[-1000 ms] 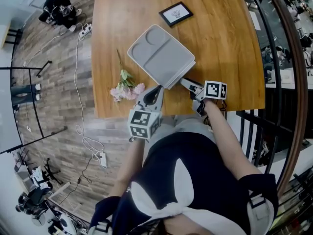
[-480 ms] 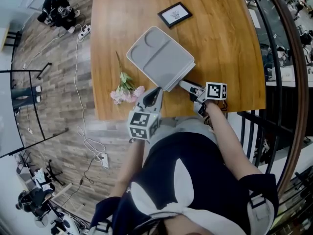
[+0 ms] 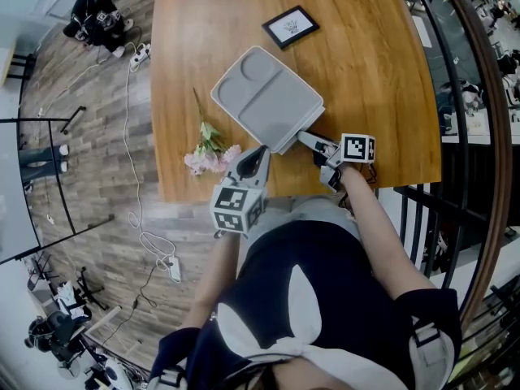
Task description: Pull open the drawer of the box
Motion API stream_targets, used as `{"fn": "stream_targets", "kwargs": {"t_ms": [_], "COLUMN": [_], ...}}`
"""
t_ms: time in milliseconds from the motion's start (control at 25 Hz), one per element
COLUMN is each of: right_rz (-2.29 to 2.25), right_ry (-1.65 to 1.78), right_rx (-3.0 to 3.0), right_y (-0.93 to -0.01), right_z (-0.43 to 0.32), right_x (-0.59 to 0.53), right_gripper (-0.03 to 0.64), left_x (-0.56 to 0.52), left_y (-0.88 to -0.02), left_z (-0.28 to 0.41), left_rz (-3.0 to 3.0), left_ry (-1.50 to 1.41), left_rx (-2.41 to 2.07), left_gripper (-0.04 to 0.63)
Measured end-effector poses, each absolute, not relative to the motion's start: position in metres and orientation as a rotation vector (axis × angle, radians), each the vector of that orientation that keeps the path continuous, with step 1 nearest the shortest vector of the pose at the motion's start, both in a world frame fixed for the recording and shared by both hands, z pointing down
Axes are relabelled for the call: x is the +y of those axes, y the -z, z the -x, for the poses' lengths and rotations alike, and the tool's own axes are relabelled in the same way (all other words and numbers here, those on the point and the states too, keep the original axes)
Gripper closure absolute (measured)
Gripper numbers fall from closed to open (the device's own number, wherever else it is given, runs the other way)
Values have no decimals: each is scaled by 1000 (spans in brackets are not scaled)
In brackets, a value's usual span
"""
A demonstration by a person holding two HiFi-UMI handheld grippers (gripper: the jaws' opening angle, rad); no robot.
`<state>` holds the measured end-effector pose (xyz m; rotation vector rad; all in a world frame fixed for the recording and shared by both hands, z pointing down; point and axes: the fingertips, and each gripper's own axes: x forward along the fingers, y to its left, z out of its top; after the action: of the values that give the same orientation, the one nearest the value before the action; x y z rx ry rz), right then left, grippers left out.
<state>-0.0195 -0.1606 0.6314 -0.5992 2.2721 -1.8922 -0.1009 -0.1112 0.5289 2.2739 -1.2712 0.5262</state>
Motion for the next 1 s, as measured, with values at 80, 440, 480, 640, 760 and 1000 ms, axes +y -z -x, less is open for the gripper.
{"fn": "stream_targets", "kwargs": {"t_ms": [80, 440, 480, 640, 760, 1000], "right_rz": [586, 570, 580, 633, 641, 673], "right_ry": [1883, 1890, 1904, 1956, 1952, 1979], "right_rx": [2271, 2205, 2194, 2156, 2155, 2130], "right_y": [-631, -627, -628, -631, -629, -630], "right_z": [20, 19, 19, 16, 16, 15], "right_x": [-159, -158, -158, -155, -156, -153], "right_gripper": [405, 451, 453, 454, 454, 456], "left_x": [-110, -115, -117, -116, -116, -113], "left_y": [-530, -524, -522, -529, -530, -530], "left_z": [102, 98, 98, 99, 98, 94], "left_rz": [-2266, -2260, -2252, -2262, -2266, -2274], "left_ry": [-526, -526, -522, -524, -528, -533], "left_rx": [-1272, -1265, -1268, -1244, -1235, -1219], "left_gripper": [571, 571, 571, 571, 571, 571]}}
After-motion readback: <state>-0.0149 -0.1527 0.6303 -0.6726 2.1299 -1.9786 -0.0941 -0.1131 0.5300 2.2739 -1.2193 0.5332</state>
